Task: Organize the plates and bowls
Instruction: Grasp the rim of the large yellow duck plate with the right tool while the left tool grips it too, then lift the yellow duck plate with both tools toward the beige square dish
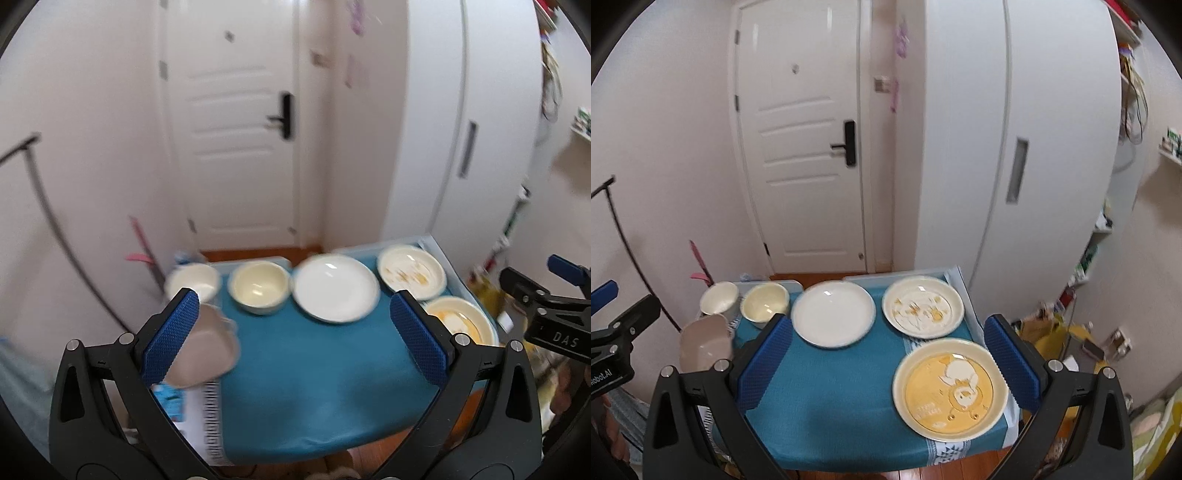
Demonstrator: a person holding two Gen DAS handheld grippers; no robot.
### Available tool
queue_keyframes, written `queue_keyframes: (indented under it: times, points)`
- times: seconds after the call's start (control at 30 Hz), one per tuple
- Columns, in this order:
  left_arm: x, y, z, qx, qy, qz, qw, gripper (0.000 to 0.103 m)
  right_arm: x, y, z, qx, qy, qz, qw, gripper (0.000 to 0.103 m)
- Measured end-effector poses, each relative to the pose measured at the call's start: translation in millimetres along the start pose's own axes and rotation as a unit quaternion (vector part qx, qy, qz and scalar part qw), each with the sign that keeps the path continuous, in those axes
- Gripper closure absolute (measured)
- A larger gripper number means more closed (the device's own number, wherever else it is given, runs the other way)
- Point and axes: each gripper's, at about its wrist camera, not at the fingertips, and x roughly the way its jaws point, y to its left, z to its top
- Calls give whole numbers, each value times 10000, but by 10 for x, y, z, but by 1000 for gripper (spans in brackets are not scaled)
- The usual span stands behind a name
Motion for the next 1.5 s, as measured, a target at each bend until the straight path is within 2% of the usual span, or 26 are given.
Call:
queue_keyframes:
  times: [0.1,0.27,0.37,0.5,0.67,0.73,0.83,0.9,1.03,1.13,1.2,1.3,1.5]
  points:
    - [425,-198,-27,152,439,-415,9981,0,282,-194,-96,143,323,-214,9991,0]
    - [1104,-551,-132,473,1087,-966,9882,0,726,-617,-342,550,910,-424,9934,0]
    - [1532,-786,-225,576,1524,-1326,9777,0,953,-865,-510,813,1234,-451,9880,0]
    - [2069,-1153,-461,717,2194,-1750,9571,1,1244,-1195,-764,1112,1632,-529,9789,2]
    - [2475,-1488,-667,903,2695,-2031,9370,4,1557,-1596,-1059,1495,1999,-547,9668,14]
    - [2611,-1607,-744,1000,2875,-2089,9294,5,1653,-1732,-1166,1680,2069,-454,9628,26]
    - [2766,-1741,-853,1132,3091,-2148,9195,16,1751,-1860,-1269,1846,2186,-310,9577,42]
    - [2852,-1812,-918,1214,3238,-2171,9128,29,1825,-1934,-1313,1911,2227,-233,9557,47]
    - [2929,-1897,-985,1301,3394,-2203,9052,47,1958,-2067,-1384,2064,2296,-49,9511,69]
    - [2923,-1948,-972,1456,3368,-2159,9048,55,2025,-2132,-1411,2141,2295,133,9494,76]
    - [2924,-1970,-968,1526,3364,-2150,9041,70,2080,-2148,-1417,2119,2356,174,9483,81]
    - [2931,-2029,-959,1417,3417,-2323,8996,83,2145,-2158,-1425,2088,2393,297,9478,88]
    - [2833,-2051,-931,1323,3367,-2265,9043,85,2160,-2148,-1430,1961,2373,389,9506,90]
